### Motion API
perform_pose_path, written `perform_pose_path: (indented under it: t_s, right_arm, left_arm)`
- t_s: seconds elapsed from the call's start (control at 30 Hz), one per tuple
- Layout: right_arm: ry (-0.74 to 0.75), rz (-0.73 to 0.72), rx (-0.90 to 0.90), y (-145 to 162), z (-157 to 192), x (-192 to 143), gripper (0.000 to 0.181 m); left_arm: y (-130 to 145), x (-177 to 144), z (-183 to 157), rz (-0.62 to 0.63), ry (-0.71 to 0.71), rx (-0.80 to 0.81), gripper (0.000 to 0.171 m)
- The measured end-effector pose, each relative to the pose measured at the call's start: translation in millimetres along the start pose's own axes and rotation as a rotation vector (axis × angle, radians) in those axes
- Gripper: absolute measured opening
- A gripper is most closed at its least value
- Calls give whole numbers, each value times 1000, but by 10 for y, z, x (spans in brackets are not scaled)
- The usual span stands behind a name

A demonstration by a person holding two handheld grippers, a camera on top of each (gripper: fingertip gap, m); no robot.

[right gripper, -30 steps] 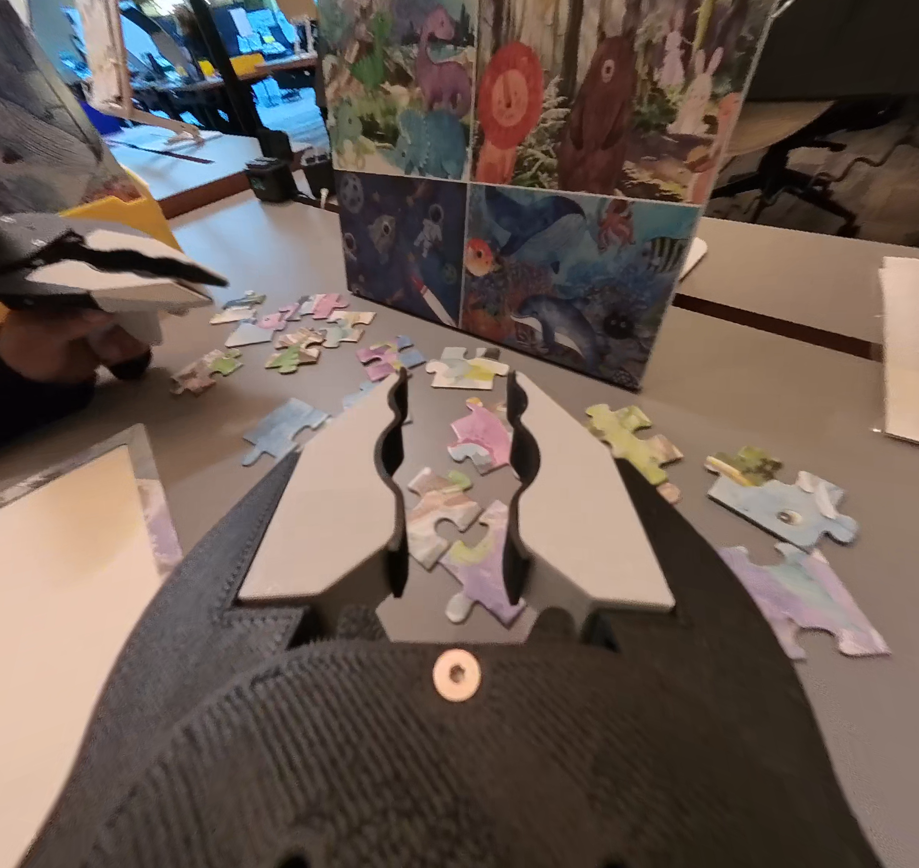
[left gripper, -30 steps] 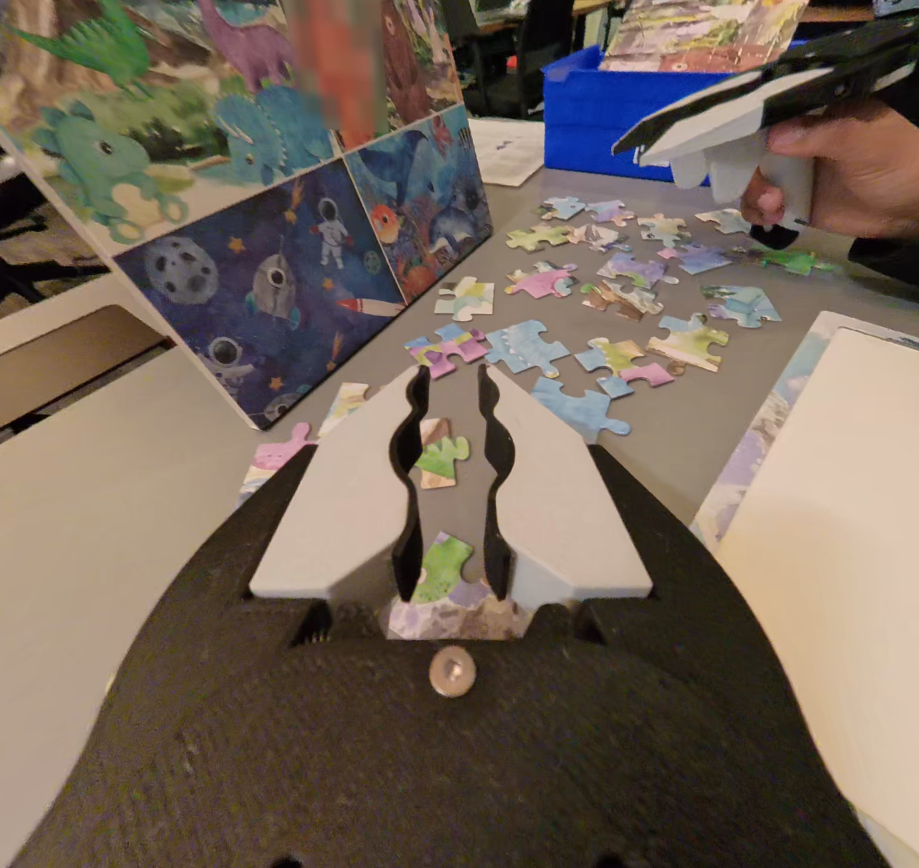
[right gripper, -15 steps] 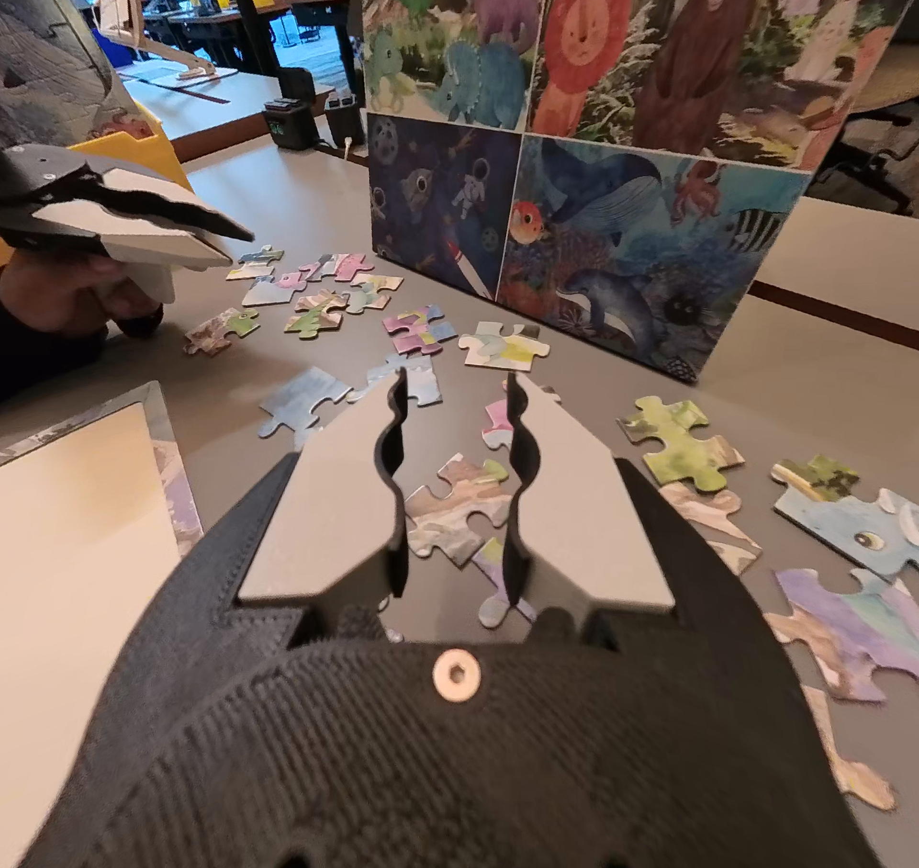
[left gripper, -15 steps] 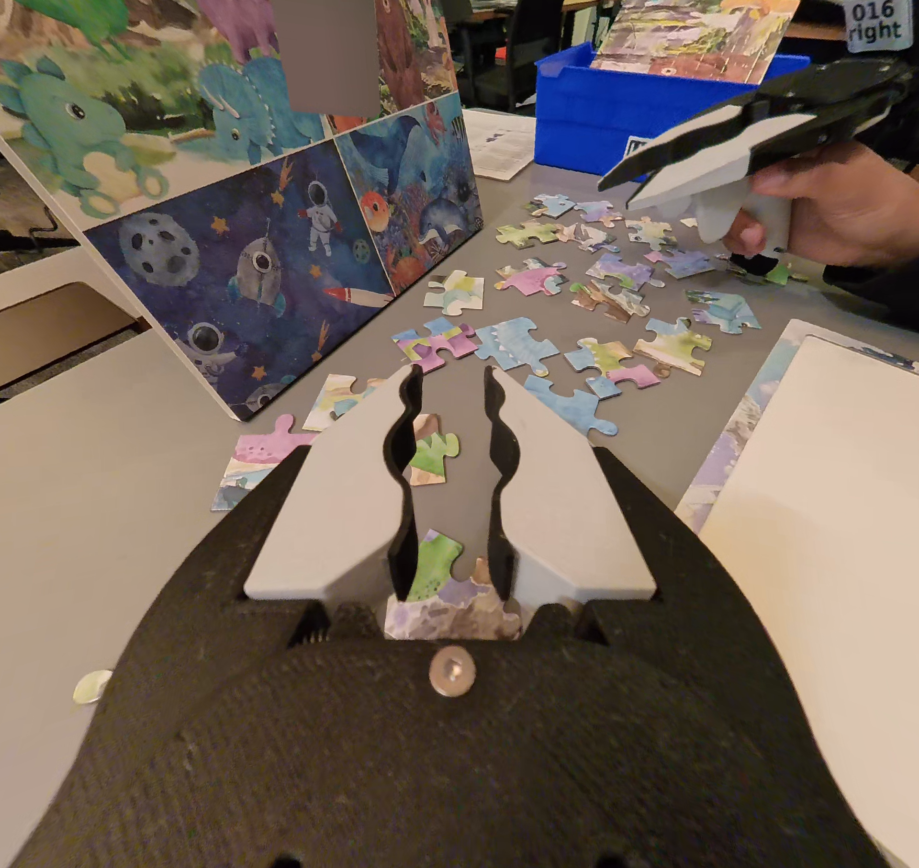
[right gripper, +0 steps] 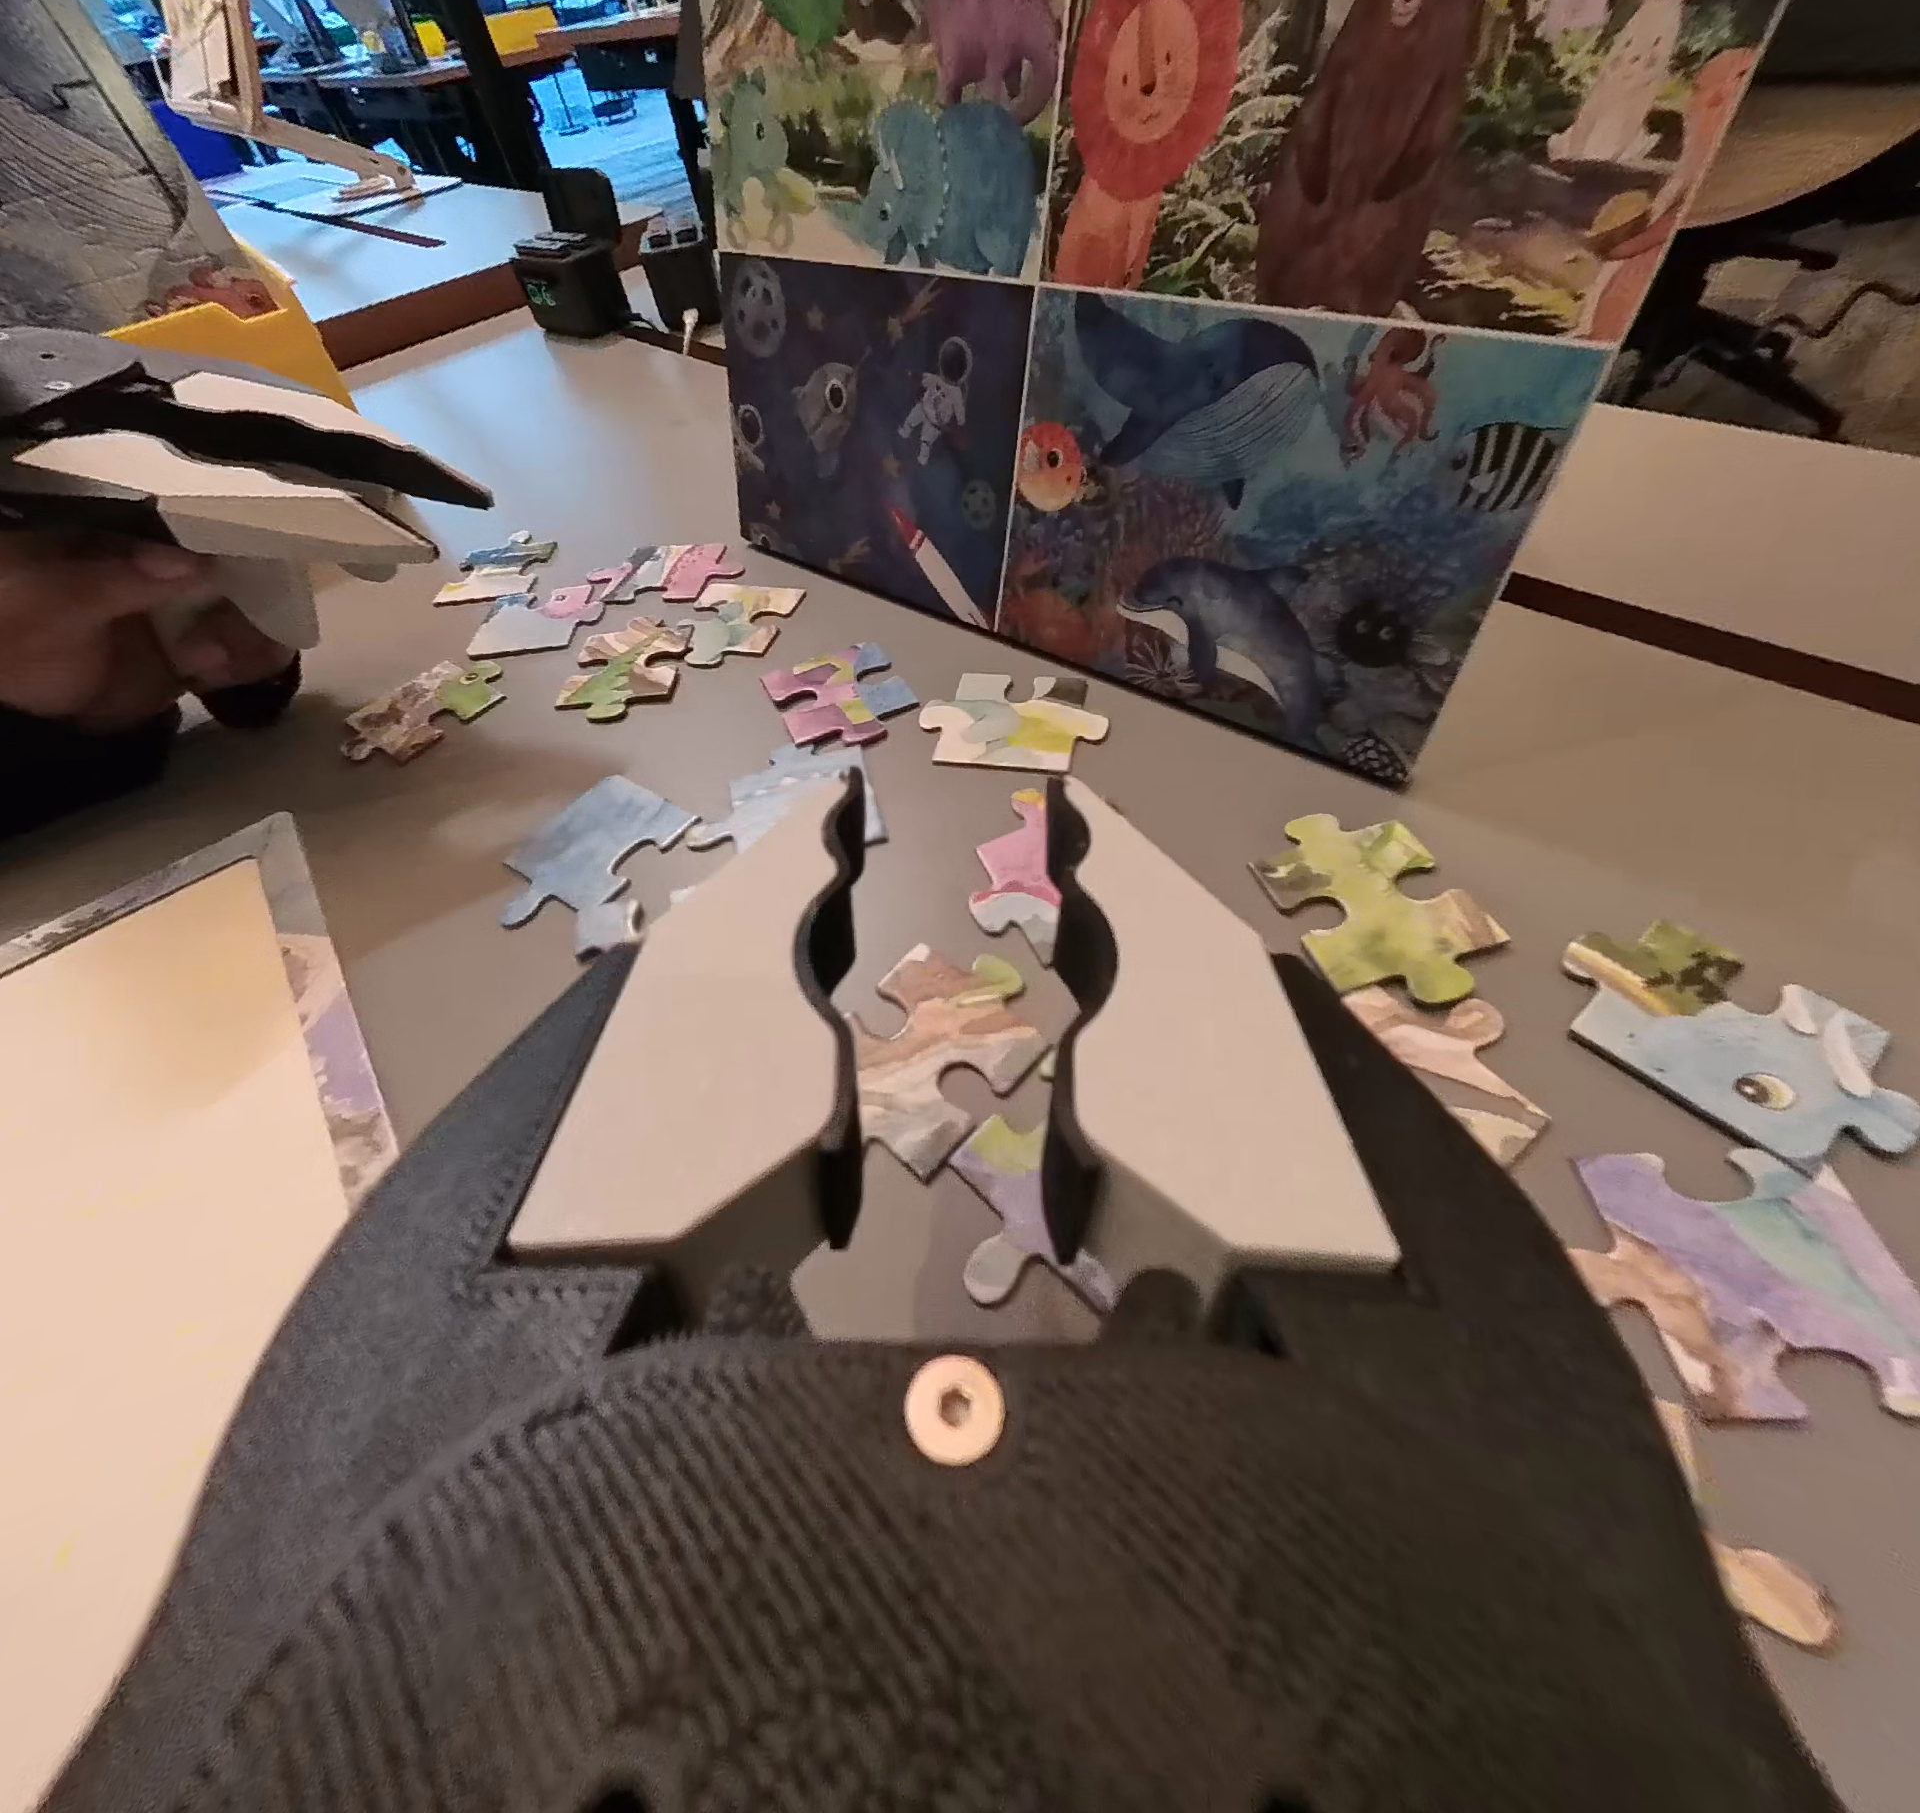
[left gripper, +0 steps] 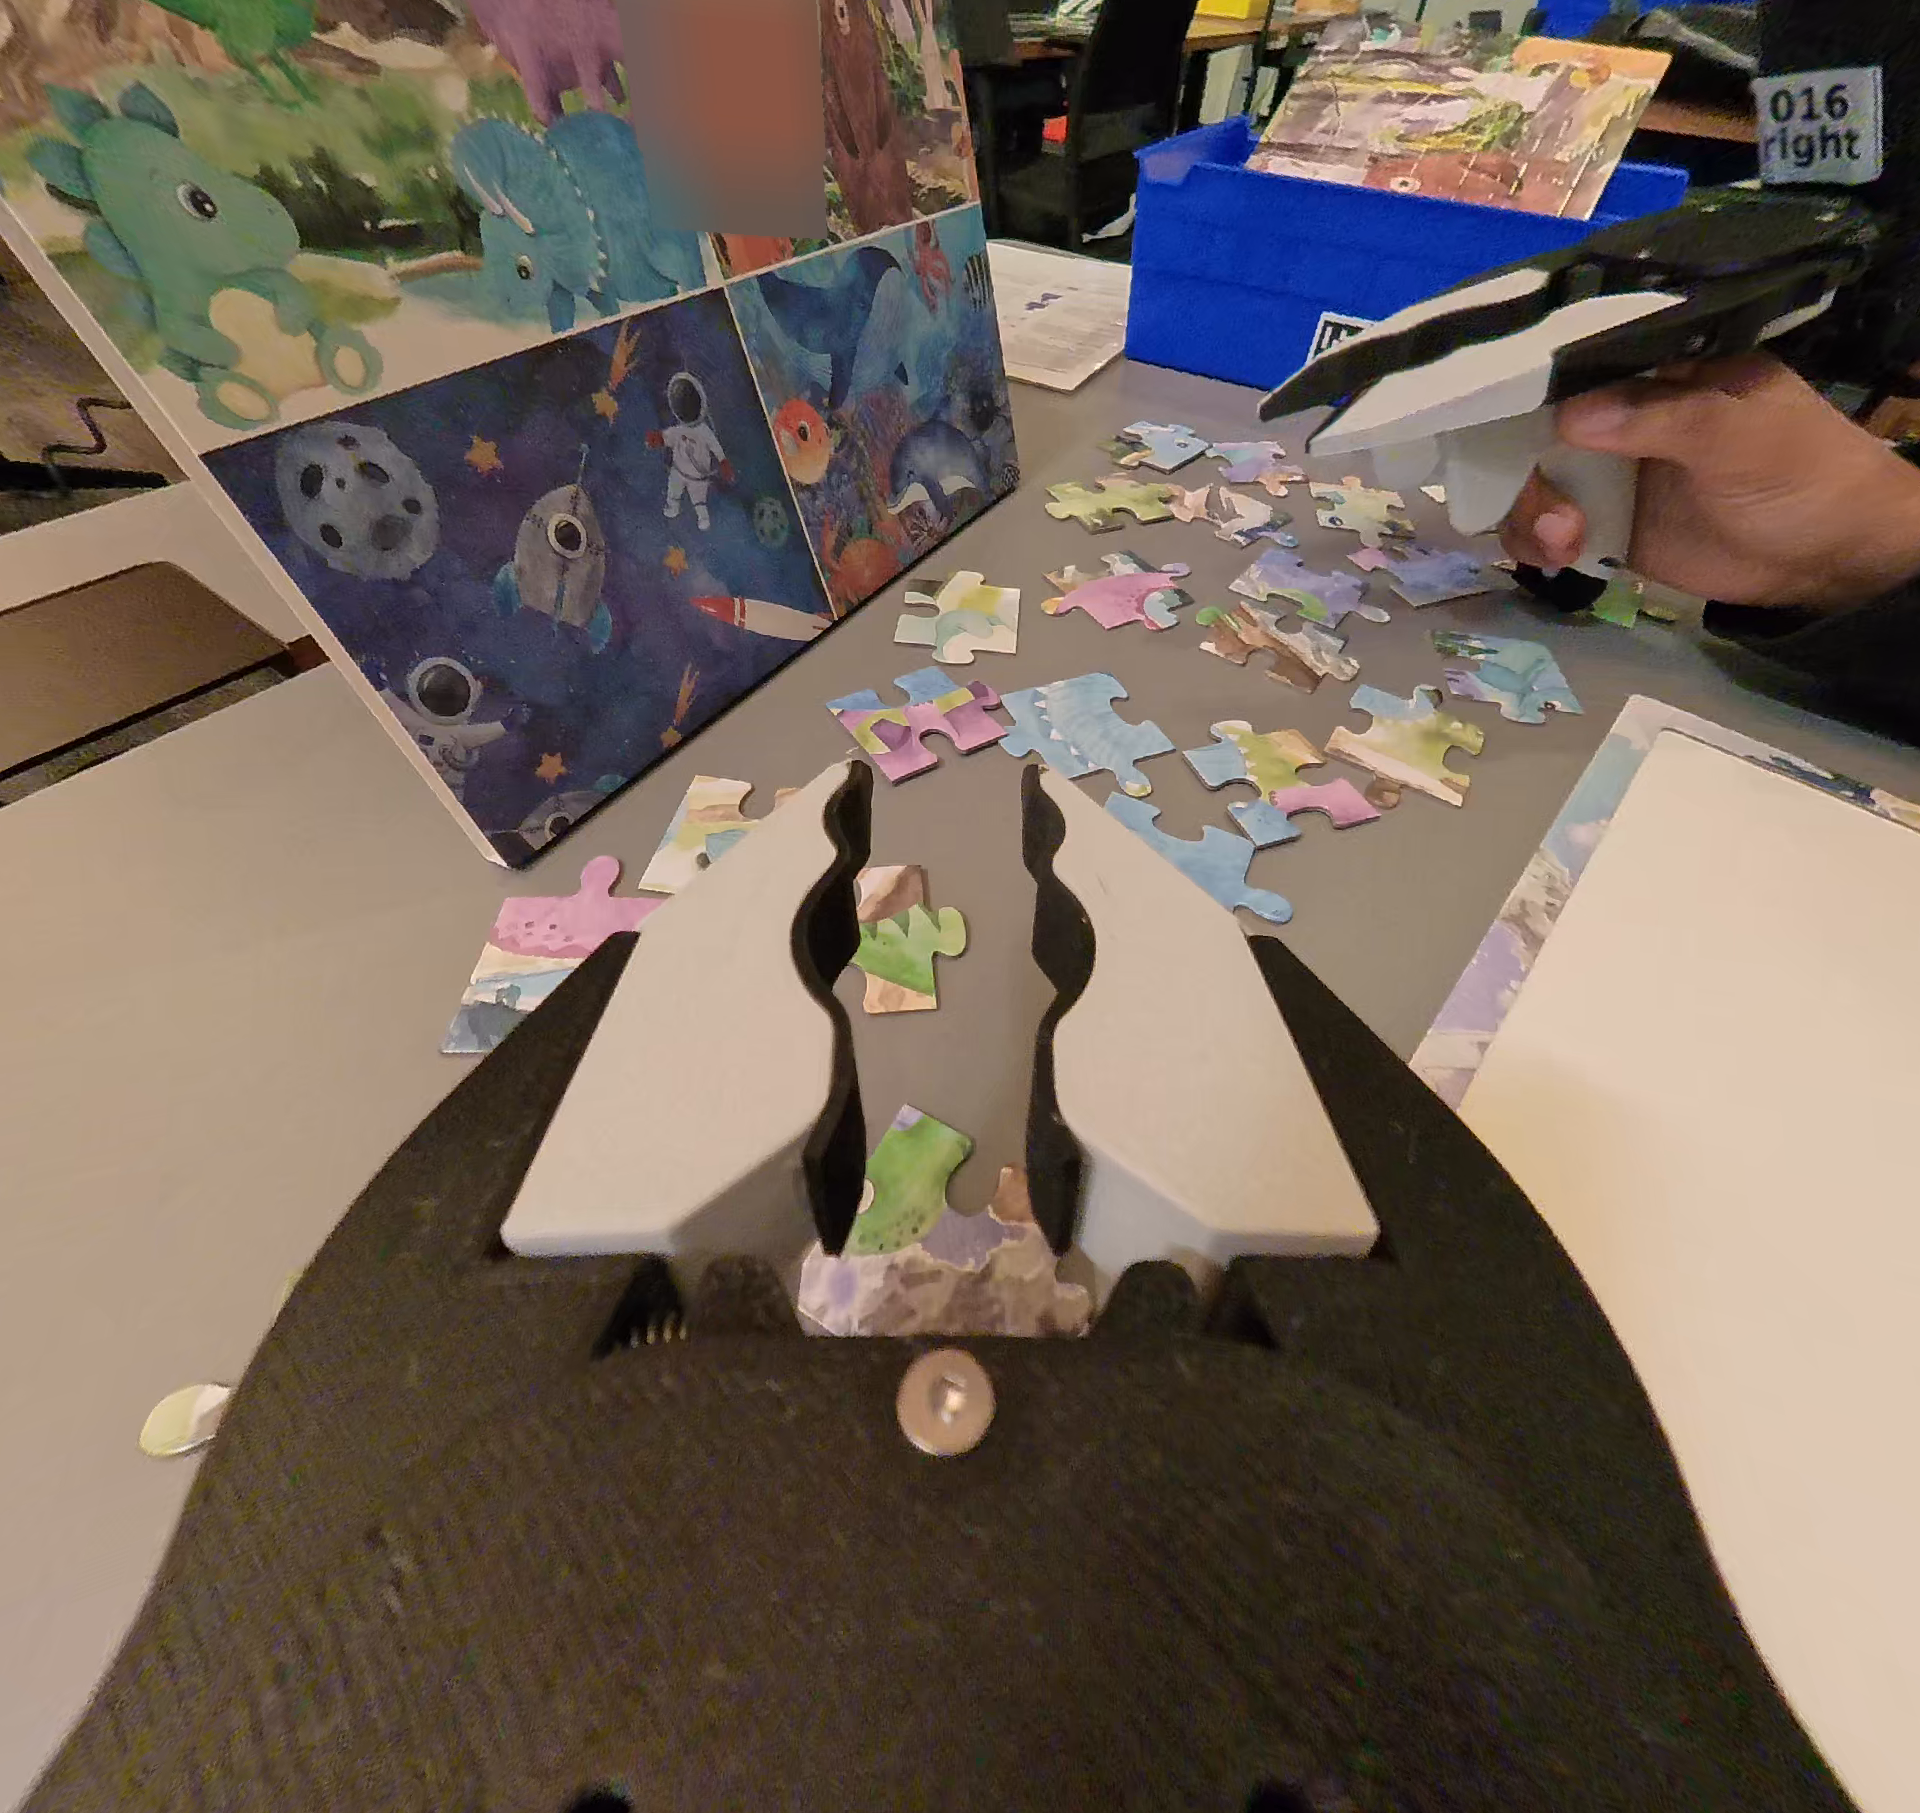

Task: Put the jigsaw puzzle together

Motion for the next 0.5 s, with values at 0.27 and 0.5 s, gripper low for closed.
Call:
perform_pose_path:
  t_s: [0.27, 0.5]
  right_arm:
    - [-21, -31, 63, -7, -14, -7, 32]
    - [-13, -27, 78, 28, -60, -10, 31]
  left_arm:
    - [-25, -23, 31, -21, 4, -33, 27]
    - [-48, -45, 92, -44, -26, -62, 32]
Point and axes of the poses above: each gripper's, where its closed fingertips meet, x out along the fingers, y out of its underside, z = x × y across the jaws, the point moved 2 cm from there along -x, back along the fingers, and after that the axes turned 10 degrees about -x, right-handed, at the moved point
